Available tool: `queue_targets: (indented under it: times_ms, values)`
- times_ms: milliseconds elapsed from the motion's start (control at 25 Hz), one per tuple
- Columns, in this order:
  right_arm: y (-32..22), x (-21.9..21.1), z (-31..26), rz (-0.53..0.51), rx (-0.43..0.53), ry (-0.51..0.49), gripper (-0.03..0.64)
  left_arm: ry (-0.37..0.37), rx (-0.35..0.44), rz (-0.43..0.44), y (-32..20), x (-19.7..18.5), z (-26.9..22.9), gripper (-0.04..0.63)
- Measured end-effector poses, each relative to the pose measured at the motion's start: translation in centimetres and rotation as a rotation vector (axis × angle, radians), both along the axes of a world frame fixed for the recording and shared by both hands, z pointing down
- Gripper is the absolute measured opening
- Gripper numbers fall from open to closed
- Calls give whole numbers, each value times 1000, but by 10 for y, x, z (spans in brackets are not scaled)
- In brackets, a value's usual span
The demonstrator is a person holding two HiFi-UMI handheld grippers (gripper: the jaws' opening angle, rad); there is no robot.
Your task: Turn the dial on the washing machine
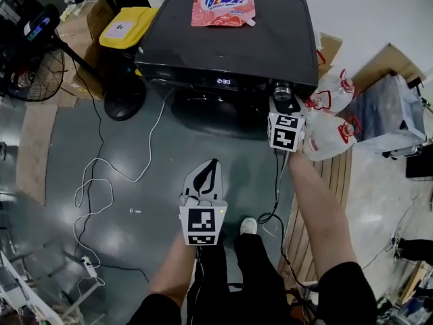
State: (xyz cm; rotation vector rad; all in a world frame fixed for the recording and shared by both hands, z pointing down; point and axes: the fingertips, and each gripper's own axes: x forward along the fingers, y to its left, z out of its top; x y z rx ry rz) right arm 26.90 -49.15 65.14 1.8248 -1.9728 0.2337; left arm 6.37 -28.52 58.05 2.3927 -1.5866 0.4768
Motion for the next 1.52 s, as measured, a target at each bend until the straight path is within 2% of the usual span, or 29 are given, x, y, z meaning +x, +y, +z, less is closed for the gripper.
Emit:
queue_targets:
  times_ms: [200,320,400,720,760,920,1000,1200,1320,1400,1520]
  values:
    - [-1,1,0,35,-16,-140,268,-3,-4,-1,0,-4,0,12]
    - [-2,4,-2,76,-39,-385,268,-4,-4,-3,-1,-6,-2,12]
    - [-2,4,-5,98,-42,-500,268,-4,-5,-8,-2,-8,-3,12]
    - [-1,4,-5,97,-34,-541,268,-5,-18,-10,0,-14,2,12]
    - [-1,5,-4,101,-34,-580,268,-5,-21,-9,1,-14,3,12]
    - [-1,6,-3,124,-40,-844,268,-1,-22,0,1,-13,3,12]
    - [-2,7,-3,135,-35,-889,268,-3,-21,0,0,-14,2,12]
    - [-1,9,-4,134,6,-850,273,-5,-15,-4,-3,-19,-3,12]
    - [8,12,-18,149,83,-715,265,-1,-10,-5,-4,-21,-10,12]
    - [24,6,-36,117,132,-590,204,5,-8,-5,-5,-21,-18,12]
    - [59,-13,-75,31,203,-412,21,11,-1,2,-7,-17,-36,12]
